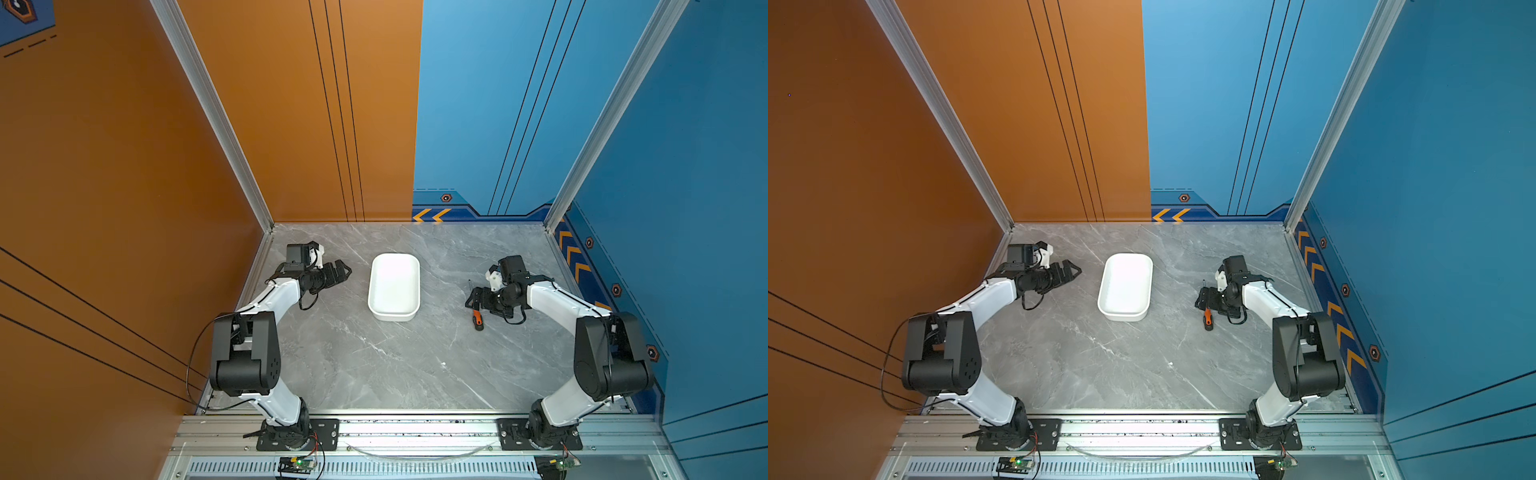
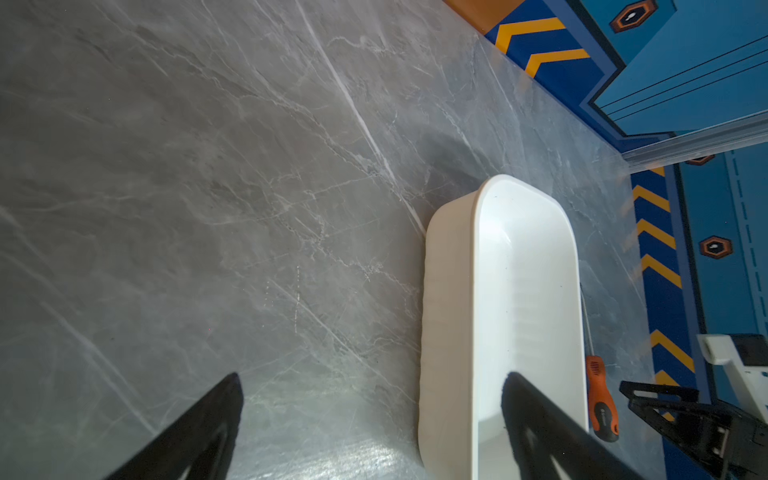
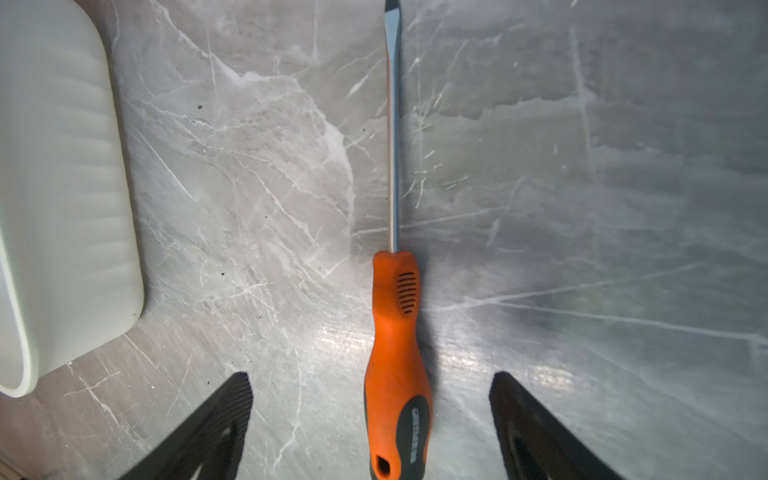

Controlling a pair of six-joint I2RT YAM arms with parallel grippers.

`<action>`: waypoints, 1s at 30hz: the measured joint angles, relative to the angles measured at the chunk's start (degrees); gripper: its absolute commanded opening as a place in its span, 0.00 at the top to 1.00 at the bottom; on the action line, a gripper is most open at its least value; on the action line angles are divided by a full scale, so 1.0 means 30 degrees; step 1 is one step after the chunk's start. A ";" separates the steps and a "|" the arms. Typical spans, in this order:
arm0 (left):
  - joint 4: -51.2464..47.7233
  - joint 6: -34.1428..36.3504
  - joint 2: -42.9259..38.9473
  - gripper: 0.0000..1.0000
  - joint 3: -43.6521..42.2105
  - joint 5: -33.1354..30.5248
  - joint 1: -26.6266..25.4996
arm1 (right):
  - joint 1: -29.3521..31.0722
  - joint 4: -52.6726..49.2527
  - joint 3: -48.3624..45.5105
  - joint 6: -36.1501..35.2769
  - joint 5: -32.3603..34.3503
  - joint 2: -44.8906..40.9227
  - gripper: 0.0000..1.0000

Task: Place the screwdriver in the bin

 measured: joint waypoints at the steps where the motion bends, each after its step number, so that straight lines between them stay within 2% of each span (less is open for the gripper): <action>1: 0.0175 -0.0029 0.0022 0.02 -0.0095 0.0379 -0.0044 | 0.0087 0.0000 0.0058 0.0015 0.0182 0.0058 0.14; 8: 0.2390 -0.0546 0.0517 0.02 -0.0342 0.2586 -0.0474 | 0.0874 0.0000 0.0262 0.0087 0.1523 0.0736 0.18; 24: 0.6135 -0.2382 0.1712 0.02 -0.1486 0.4845 -0.0532 | 0.1807 -0.0015 0.0714 0.0437 0.2878 0.1960 0.37; 30: 0.6921 -0.2863 0.2149 0.02 -0.1494 0.5107 -0.0648 | 0.2062 -0.0160 0.0714 0.0423 0.3228 0.1960 0.45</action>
